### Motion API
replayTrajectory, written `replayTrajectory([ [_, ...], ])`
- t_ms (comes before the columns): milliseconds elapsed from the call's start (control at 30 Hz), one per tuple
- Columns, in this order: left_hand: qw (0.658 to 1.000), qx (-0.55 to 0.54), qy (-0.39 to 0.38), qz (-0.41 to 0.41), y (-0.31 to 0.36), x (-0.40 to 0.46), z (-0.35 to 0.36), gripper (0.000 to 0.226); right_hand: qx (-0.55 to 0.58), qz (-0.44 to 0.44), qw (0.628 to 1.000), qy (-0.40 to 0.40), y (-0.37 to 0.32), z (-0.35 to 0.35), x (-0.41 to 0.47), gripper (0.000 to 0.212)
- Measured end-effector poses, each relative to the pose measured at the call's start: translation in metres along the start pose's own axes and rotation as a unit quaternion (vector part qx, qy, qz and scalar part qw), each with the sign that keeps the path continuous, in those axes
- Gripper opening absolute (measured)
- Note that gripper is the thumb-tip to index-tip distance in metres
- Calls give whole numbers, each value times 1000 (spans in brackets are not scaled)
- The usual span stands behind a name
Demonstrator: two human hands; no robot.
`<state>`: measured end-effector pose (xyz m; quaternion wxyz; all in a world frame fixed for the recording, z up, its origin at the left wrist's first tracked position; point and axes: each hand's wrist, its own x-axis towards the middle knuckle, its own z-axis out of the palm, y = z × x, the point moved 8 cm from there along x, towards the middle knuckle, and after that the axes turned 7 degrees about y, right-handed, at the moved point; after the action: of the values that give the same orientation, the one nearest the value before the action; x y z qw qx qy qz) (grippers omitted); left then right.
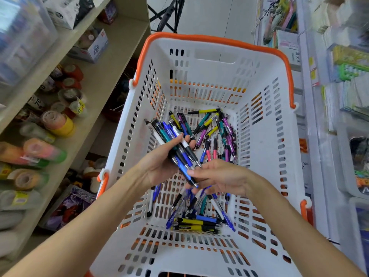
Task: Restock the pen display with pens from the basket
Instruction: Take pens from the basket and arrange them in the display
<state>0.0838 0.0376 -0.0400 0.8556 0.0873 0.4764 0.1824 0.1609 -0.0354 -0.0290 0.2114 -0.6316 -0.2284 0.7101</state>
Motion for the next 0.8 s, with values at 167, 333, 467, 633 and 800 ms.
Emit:
replayTrajectory([
  [167, 1000, -10, -13, 19, 7, 1, -1, 26, -70, 1, 996, -49, -9, -14, -14, 19],
  [333, 996, 81, -7, 32, 9, 5, -7, 25, -141, -38, 986, -80, -14, -20, -26, 13],
  [467, 965, 259, -24, -33, -8, 1, -8, 16, -112, -56, 991, -44, -20, -37, -26, 28],
  [633, 907, 415, -33, -66, -26, -6, -5, 18, -185, -1, 983, 19, -6, -54, -21, 27],
  [800, 866, 479, -96, -104, -37, -15, 0, 24, -122, -27, 988, 87, -14, -61, -19, 27],
])
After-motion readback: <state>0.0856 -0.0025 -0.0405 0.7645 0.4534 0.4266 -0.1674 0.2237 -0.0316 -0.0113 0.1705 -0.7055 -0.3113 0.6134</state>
